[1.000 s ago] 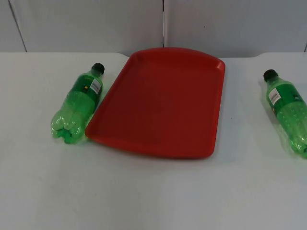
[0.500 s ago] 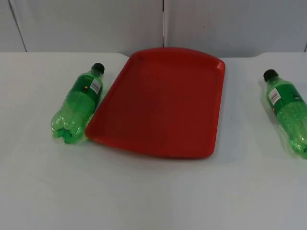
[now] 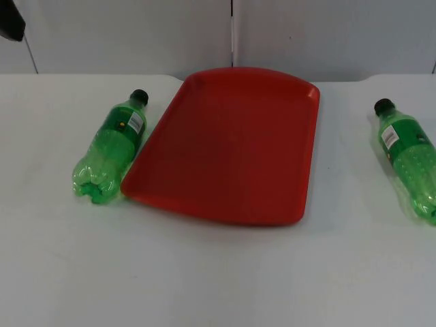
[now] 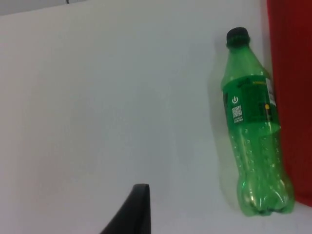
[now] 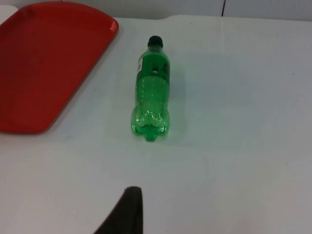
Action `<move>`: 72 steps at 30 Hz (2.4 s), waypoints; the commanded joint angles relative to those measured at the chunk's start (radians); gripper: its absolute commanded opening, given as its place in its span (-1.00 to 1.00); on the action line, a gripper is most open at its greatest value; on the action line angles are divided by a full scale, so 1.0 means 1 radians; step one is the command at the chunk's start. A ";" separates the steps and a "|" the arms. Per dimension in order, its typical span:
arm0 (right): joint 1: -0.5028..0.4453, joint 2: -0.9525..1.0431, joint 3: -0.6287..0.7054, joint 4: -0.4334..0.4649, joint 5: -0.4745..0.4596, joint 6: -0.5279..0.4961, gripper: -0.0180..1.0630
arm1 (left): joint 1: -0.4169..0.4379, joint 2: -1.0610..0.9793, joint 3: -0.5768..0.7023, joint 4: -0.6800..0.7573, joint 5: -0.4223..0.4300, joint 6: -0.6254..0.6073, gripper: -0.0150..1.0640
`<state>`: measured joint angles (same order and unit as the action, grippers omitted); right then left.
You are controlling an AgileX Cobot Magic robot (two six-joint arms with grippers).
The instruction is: Place the bottle upright on the tray.
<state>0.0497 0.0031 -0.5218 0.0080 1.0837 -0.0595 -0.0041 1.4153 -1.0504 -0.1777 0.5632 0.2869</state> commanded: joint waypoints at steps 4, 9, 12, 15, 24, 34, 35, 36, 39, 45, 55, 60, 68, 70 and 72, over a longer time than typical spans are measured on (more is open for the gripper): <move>-0.004 -0.003 0.006 0.002 -0.006 0.000 0.99 | 0.005 0.082 -0.065 -0.076 0.007 0.074 0.97; -0.004 -0.003 0.006 0.002 -0.006 0.000 0.99 | 0.005 0.209 -0.159 -0.179 0.057 0.212 0.97; -0.004 -0.003 0.006 0.002 -0.006 0.000 0.99 | 0.005 0.267 -0.200 -0.186 0.087 0.235 0.97; -0.004 -0.003 0.006 0.002 -0.006 0.000 0.99 | 0.005 0.331 -0.246 -0.186 0.110 0.235 0.97; -0.004 -0.003 0.006 0.002 -0.006 0.000 0.99 | 0.004 0.563 -0.463 -0.189 0.228 0.235 0.97; -0.004 -0.003 0.006 0.002 -0.006 0.000 0.99 | -0.025 0.711 -0.600 -0.200 0.247 0.235 0.97; -0.004 -0.003 0.006 0.002 -0.006 0.000 0.99 | -0.033 0.727 -0.616 -0.192 0.247 0.235 0.97; -0.004 -0.003 0.006 0.002 -0.006 0.000 0.99 | -0.042 0.742 -0.632 -0.189 0.253 0.235 0.97; -0.004 -0.003 0.006 0.002 -0.006 0.000 0.99 | -0.050 0.771 -0.673 -0.185 0.273 0.233 0.97; -0.004 -0.003 0.006 0.002 -0.006 0.000 0.99 | -0.065 0.860 -0.775 -0.170 0.351 0.146 0.97; -0.004 -0.003 0.006 0.002 -0.006 0.000 0.99 | -0.112 0.984 -0.902 -0.029 0.404 -0.043 0.97; -0.004 -0.003 0.006 0.002 -0.006 0.000 0.99 | -0.118 1.015 -0.927 -0.032 0.402 -0.043 0.97; -0.004 -0.003 0.006 0.002 -0.006 0.000 0.99 | -0.118 1.061 -0.939 -0.042 0.394 -0.043 0.97; -0.004 -0.003 0.006 0.002 -0.006 0.000 0.99 | -0.118 1.070 -0.939 -0.043 0.394 -0.043 0.97; -0.004 -0.003 0.006 0.002 -0.006 0.000 0.99 | -0.118 1.076 -0.939 -0.043 0.392 -0.042 0.97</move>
<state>0.0497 0.0031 -0.5218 0.0080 1.0837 -0.0595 -0.1183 2.4930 -1.9831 -0.2138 0.9556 0.2507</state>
